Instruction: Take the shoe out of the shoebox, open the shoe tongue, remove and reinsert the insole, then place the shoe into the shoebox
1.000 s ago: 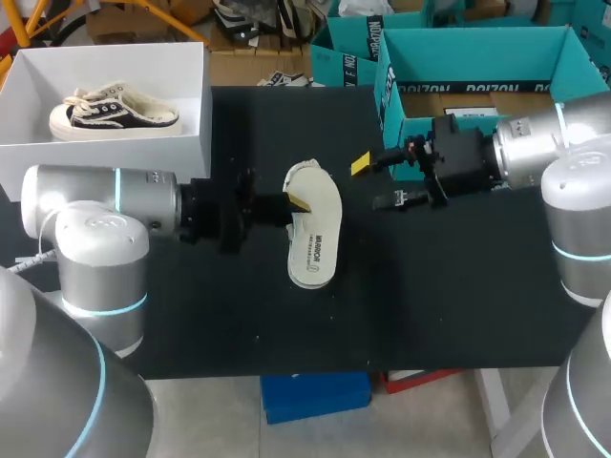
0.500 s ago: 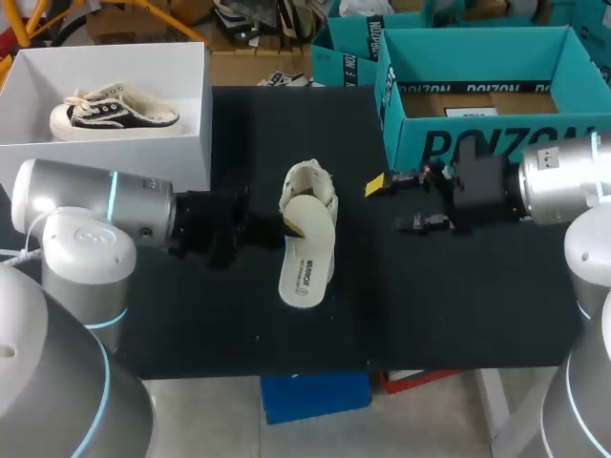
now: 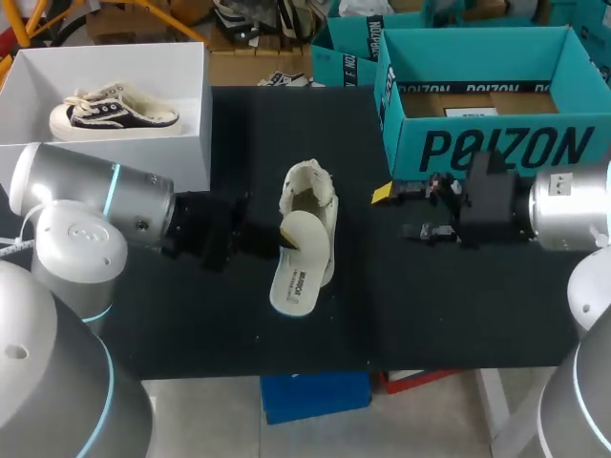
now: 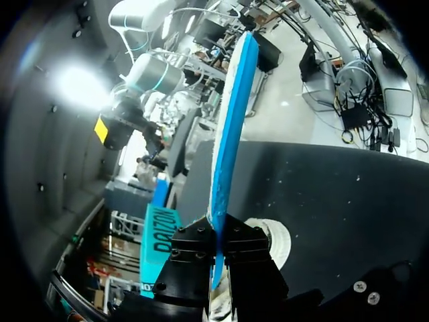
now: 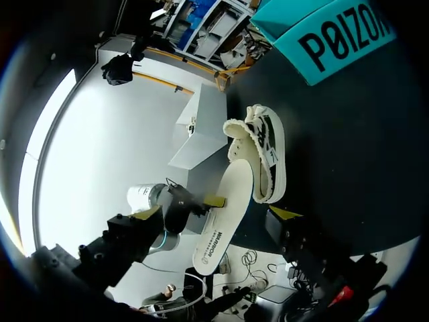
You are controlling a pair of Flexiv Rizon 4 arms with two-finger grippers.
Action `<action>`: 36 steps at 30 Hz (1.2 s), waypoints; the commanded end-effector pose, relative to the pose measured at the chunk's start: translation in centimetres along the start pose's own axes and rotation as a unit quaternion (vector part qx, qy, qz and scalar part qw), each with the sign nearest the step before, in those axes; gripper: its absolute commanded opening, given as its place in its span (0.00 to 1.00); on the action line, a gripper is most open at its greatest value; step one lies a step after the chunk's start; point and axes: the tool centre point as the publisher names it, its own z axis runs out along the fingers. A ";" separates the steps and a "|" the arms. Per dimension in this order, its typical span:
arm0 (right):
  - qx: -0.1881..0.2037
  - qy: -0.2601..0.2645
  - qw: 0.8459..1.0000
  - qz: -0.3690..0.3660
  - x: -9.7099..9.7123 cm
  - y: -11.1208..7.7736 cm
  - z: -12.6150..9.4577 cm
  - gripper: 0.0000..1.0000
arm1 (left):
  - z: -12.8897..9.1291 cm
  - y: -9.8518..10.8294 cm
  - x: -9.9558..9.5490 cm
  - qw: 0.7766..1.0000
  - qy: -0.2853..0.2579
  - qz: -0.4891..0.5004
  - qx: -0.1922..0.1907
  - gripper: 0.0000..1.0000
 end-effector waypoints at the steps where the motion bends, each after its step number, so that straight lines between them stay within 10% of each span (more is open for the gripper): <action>1: -0.017 0.001 1.000 0.000 0.0 -0.3 0.3 1.00 | 0.0 0.2 0.0 1.000 0.023 -0.003 0.010 0.00; 36: -0.017 0.001 1.000 0.000 0.0 -0.3 0.3 1.00 | 2.2 2.9 0.8 0.992 0.112 -0.020 0.046 0.00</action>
